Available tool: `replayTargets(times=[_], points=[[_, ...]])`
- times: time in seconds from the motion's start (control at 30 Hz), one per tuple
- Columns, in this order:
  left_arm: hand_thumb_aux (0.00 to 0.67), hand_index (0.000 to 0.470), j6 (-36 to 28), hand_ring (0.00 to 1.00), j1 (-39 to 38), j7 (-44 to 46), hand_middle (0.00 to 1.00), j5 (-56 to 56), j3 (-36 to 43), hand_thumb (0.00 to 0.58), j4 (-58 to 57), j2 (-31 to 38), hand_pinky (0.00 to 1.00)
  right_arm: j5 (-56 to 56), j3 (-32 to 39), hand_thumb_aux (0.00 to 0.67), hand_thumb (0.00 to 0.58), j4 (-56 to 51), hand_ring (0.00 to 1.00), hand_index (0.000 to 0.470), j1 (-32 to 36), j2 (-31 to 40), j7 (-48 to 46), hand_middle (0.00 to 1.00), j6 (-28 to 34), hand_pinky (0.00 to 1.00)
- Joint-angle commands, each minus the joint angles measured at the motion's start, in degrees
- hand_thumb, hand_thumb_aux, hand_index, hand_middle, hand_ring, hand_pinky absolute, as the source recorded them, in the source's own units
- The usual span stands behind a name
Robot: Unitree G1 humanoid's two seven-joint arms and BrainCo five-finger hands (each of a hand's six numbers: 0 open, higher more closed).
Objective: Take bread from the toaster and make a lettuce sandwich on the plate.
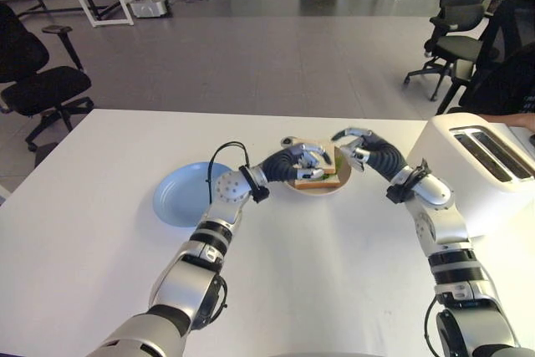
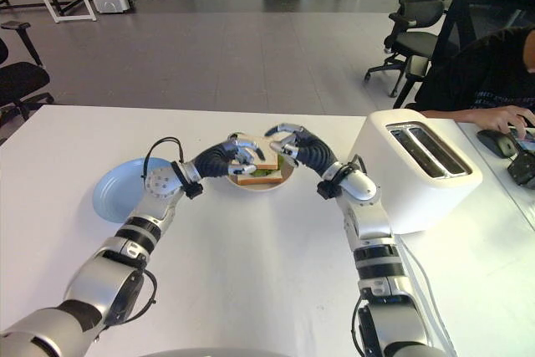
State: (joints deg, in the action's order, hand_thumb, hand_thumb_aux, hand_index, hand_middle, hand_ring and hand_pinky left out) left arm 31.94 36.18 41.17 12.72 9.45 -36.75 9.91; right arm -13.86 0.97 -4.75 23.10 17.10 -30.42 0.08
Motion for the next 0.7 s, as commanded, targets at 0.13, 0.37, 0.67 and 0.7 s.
replayTargets(times=[0.13, 0.37, 0.67, 0.7], points=[[0.000, 0.000, -15.8, 0.00, -18.3, -20.4, 0.00, 7.5, -10.7, 0.000, 34.3, -2.9, 0.00, 9.7, 0.4, 0.000, 0.000, 15.7, 0.00, 0.000, -7.0, -8.9, 18.3, 0.00, -1.9, 0.00], [0.000, 0.000, -15.7, 0.00, -23.8, -29.4, 0.00, -1.8, -12.7, 0.000, 41.7, -3.0, 0.00, 13.1, -0.1, 0.000, 0.000, 12.6, 0.00, 0.000, -7.2, -12.2, 25.0, 0.00, -7.5, 0.00], [0.000, 0.000, -12.5, 0.00, -24.5, -30.3, 0.00, -4.8, -11.9, 0.000, 40.2, -3.7, 0.00, 13.2, 0.5, 0.000, 0.000, 9.9, 0.00, 0.000, -7.2, -13.4, 25.3, 0.00, -10.4, 0.00], [0.000, 0.000, -12.4, 0.00, -24.5, -30.3, 0.00, -4.9, -11.9, 0.000, 40.2, -3.7, 0.00, 13.2, 0.5, 0.000, 0.000, 9.8, 0.00, 0.000, -7.1, -13.3, 25.3, 0.00, -10.5, 0.00]])
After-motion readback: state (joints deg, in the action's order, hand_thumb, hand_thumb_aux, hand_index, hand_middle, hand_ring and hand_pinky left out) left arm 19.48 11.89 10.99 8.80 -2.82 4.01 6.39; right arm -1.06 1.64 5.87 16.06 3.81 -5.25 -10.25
